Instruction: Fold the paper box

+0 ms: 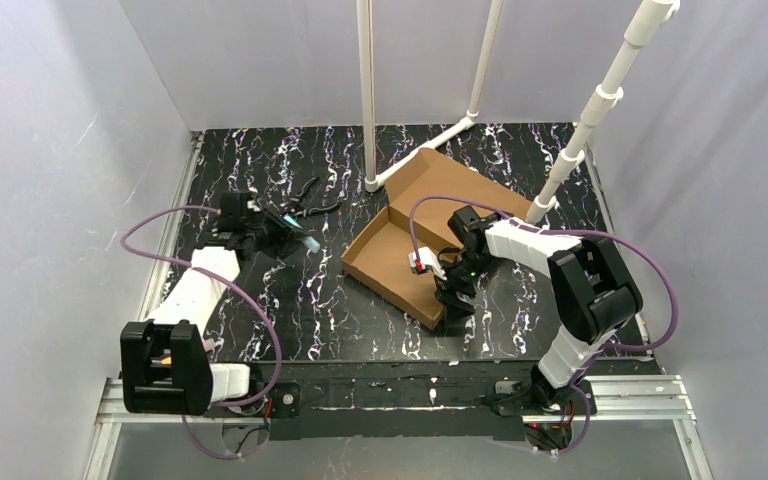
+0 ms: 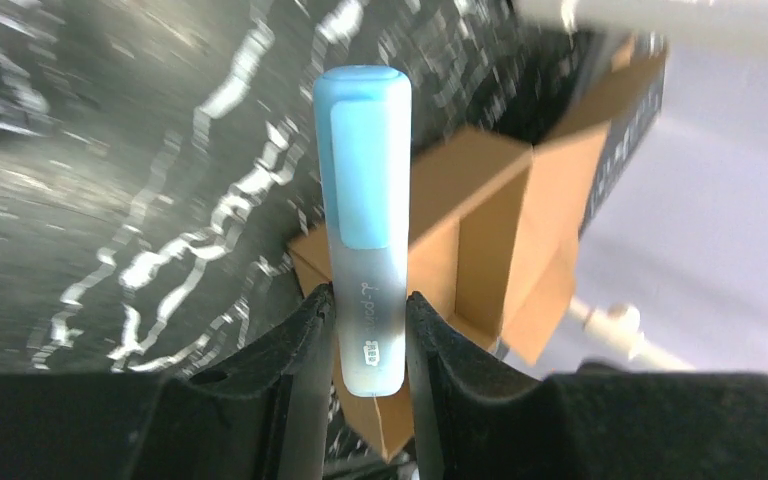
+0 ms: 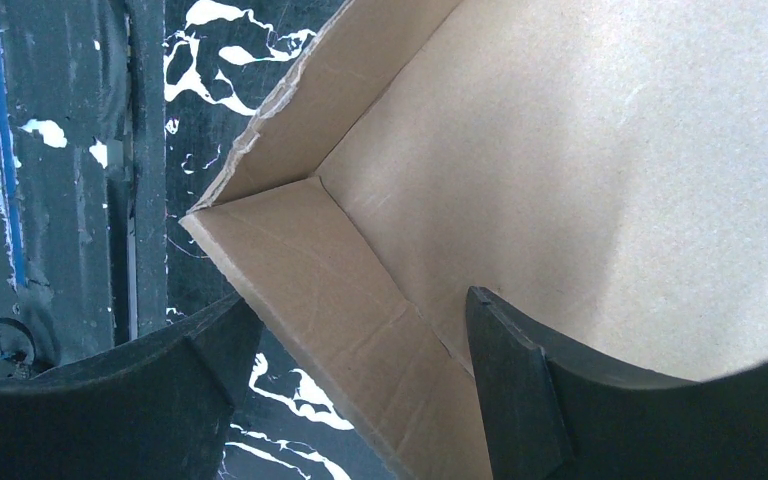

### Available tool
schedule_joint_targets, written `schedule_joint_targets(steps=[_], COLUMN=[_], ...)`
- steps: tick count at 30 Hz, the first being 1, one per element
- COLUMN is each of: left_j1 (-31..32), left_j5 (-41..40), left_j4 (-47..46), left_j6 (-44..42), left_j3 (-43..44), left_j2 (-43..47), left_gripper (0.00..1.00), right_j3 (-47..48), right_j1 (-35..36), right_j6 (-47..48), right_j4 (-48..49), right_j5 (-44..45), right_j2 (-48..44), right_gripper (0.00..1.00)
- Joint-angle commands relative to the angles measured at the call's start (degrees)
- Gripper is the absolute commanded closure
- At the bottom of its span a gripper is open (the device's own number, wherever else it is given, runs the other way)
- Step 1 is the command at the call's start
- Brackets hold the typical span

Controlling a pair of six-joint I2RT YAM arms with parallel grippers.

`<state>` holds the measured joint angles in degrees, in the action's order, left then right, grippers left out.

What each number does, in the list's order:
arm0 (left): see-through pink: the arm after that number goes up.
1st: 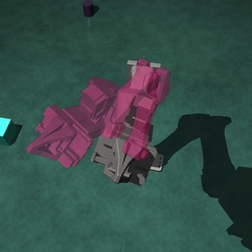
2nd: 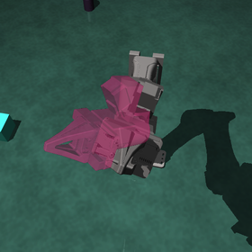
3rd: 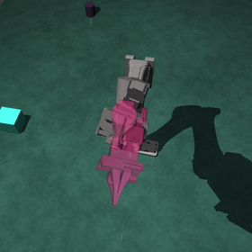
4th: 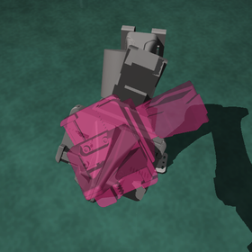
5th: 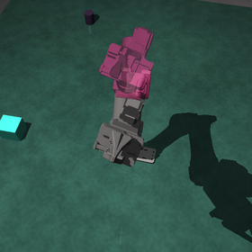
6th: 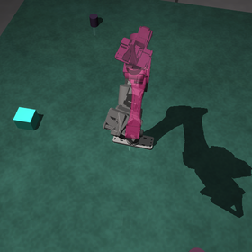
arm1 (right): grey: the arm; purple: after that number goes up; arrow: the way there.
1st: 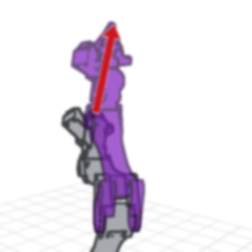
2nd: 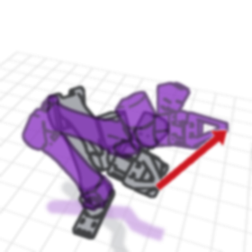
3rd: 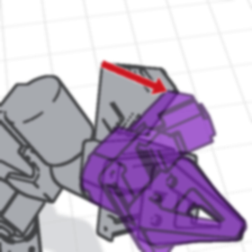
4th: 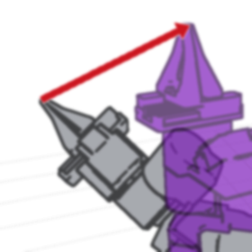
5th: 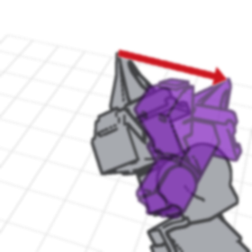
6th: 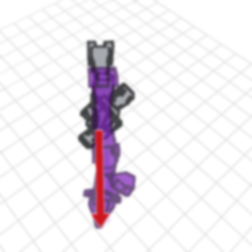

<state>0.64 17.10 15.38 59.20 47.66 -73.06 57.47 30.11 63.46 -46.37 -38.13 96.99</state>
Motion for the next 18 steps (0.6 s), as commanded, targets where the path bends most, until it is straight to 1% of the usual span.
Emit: schedule_joint_targets(steps=[1,4,5,6,7,8,9,10,12,13,14,16,18], left_j1=[7.94,17.04,20.00,22.80,25.59,27.83,30.16,32.24,35.20,36.19,36.68,36.85,36.93], left_j5=[5.99,3.73,1.65,0.02,-1.36,-2.98,-4.62,-6.10,-9.22,-10.68,-11.85,-14.96,-20.61], left_j4=[-4.53,-5.69,-6.41,-7.31,-8.62,-9.85,-10.87,-11.48,-9.98,-8.52,-6.91,-3.93,1.06], left_j6=[-1.32,1.13,2.41,3.86,5.56,7.97,8.99,10.21,9.94,9.21,8.44,5.88,1.09], left_j3=[-0.02,0.91,1.06,1.18,1.28,1.40,1.65,2.47,5.27,6.92,8.13,9.61,10.95], left_j2=[4.02,2.98,2.14,1.03,-0.13,-1.55,-2.94,-4.53,-7.96,-9.33,-10.39,-10.63,-8.87], left_gripper=[1.00,1.00,1.00,1.00,1.00,0.96,0.87,0.67,0.36,0.28,0.26,0.23,0.22], right_j3=[-0.09,-0.08,-0.08,0.00,0.01,0.08,0.09,0.07,0.10,0.05,0.09,0.10,-0.07], right_j1=[-0.05,-0.05,-0.05,-0.05,-0.05,-0.09,-0.13,-0.26,-0.42,-0.55,-0.64,-0.83,-0.93], right_j6=[0.99,1.13,1.12,1.14,1.21,1.18,1.17,1.22,1.42,1.47,1.55,1.77,1.89], right_j4=[-1.27,-1.22,1.70,-0.93,-1.38,-1.51,-1.55,-1.61,-1.72,-1.81,-1.94,-2.16,-2.21], right_j5=[-0.20,-0.10,-0.10,-0.08,-0.10,-0.10,-0.10,-0.06,-0.10,-0.10,-0.10,-0.17,-0.12], right_j2=[-2.03,-1.98,-2.06,-2.03,-2.11,-2.29,-2.37,-2.51,-2.76,-2.91,-3.06,-3.52,-4.25], right_gripper=[0.18,0.18,0.18,0.18,0.18,0.18,0.18,0.18,0.18,0.18,0.18,0.18,0.18])
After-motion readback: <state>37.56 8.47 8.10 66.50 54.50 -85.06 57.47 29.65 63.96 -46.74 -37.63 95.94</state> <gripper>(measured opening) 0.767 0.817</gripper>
